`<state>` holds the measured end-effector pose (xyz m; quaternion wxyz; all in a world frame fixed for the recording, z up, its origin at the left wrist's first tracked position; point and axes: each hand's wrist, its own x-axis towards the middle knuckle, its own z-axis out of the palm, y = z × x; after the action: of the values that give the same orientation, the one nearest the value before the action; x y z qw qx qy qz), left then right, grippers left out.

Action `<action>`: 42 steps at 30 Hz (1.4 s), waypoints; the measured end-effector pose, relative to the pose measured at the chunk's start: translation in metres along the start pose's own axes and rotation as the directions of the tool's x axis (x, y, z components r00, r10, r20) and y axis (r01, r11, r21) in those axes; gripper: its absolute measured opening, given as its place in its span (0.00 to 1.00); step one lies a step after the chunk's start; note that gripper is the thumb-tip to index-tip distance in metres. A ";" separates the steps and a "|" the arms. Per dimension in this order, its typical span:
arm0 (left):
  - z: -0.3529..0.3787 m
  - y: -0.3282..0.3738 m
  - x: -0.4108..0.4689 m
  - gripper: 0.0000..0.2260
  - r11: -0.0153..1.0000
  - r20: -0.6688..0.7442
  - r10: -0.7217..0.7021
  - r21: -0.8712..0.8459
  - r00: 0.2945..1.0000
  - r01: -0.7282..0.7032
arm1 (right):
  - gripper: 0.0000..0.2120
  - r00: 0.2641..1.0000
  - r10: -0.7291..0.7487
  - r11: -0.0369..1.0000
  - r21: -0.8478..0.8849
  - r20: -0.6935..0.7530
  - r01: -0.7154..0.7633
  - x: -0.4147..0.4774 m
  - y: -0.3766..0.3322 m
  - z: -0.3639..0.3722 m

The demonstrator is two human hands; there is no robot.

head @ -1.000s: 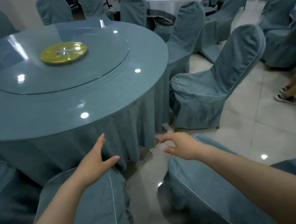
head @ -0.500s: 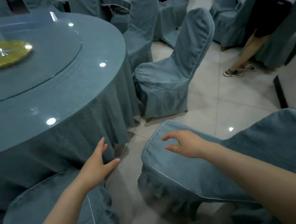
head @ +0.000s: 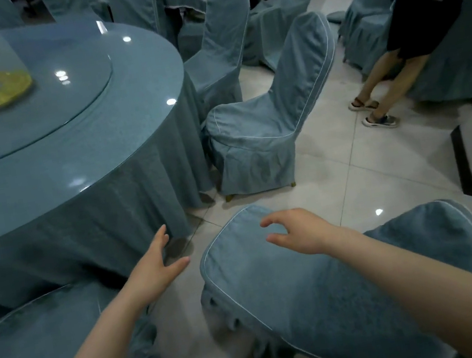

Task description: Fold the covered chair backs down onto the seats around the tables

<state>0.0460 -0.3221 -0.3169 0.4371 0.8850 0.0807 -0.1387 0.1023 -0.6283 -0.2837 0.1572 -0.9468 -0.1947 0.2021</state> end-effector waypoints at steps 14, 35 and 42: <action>0.011 0.010 0.035 0.41 0.999 0.096 -0.024 0.042 0.995 0.020 | 0.19 0.998 0.070 0.997 0.024 0.004 -0.070 0.011 0.014 0.000; 0.017 0.047 0.070 0.39 0.999 0.100 0.031 0.015 0.994 -0.032 | 0.20 0.995 0.005 1.000 -0.001 -0.100 -0.005 0.035 0.022 -0.047; 0.011 0.071 0.093 0.36 0.994 0.064 0.057 0.084 0.996 -0.063 | 0.20 0.998 -0.026 0.995 -0.098 -0.063 0.020 0.046 0.043 -0.067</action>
<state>0.1514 -0.3721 -0.2995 0.4048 0.9004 0.0345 -0.1559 0.1839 -0.6604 -0.2561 0.1193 -0.9571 -0.2100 0.1600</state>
